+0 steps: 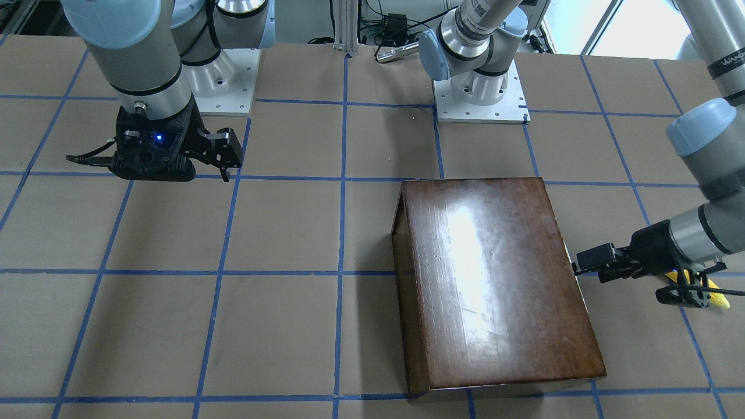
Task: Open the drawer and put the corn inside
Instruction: 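Hook the left gripper onto the white drawer handle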
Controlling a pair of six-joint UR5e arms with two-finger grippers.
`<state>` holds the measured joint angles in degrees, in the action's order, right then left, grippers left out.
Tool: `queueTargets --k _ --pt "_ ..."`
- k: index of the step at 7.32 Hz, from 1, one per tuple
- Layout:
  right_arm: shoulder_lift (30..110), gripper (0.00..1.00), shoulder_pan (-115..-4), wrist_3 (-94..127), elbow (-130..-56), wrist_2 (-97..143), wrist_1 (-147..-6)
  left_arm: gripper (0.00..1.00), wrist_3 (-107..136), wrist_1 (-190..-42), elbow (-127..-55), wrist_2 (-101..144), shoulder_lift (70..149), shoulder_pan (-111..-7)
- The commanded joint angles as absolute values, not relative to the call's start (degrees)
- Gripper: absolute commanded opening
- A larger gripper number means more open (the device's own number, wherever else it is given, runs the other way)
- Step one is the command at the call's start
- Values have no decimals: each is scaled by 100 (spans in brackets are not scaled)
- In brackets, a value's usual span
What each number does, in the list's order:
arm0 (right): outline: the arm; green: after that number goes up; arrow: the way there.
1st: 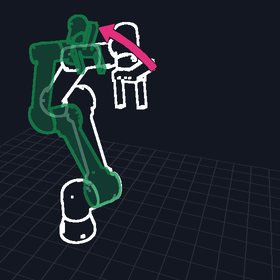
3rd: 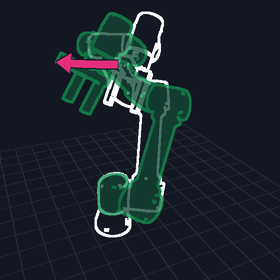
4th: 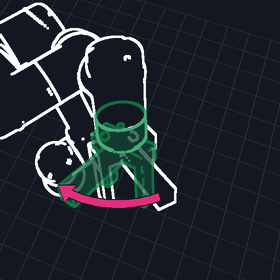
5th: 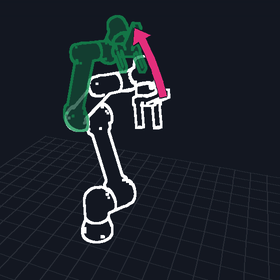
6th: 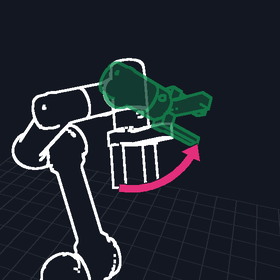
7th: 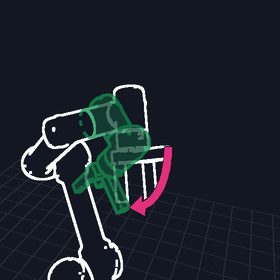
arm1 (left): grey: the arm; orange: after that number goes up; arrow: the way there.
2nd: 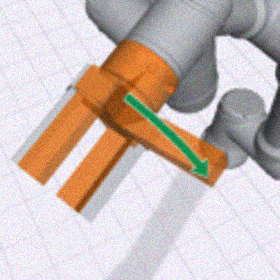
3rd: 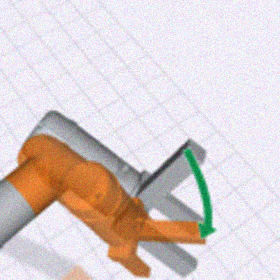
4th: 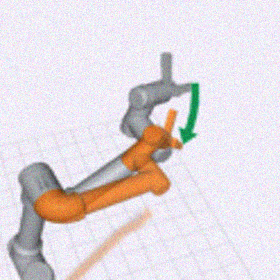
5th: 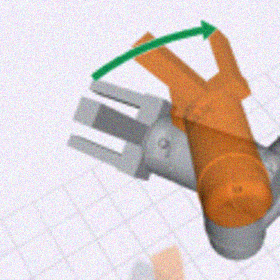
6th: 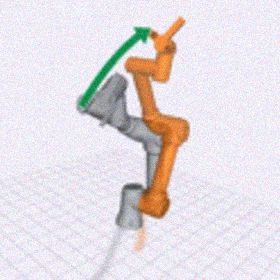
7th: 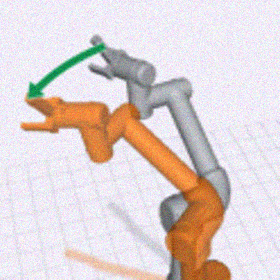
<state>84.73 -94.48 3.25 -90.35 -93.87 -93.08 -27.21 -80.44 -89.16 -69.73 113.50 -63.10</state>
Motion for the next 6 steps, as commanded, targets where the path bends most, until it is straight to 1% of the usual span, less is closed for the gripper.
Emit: queueTargets --k 1,3,6 --pt "8473 100 -9448 325 -9035 -9387 -9308 100 -2716 -8033 -8956 -6970 11382 -6311" --pt "8473 100 -9448 325 -9035 -9387 -9316 100 -2742 -7736 -9070 -6970 11417 -6302" --pt "8464 100 -9448 325 -9035 -9387 -9308 100 -2716 -7734 -9141 -6970 11417 -6302"
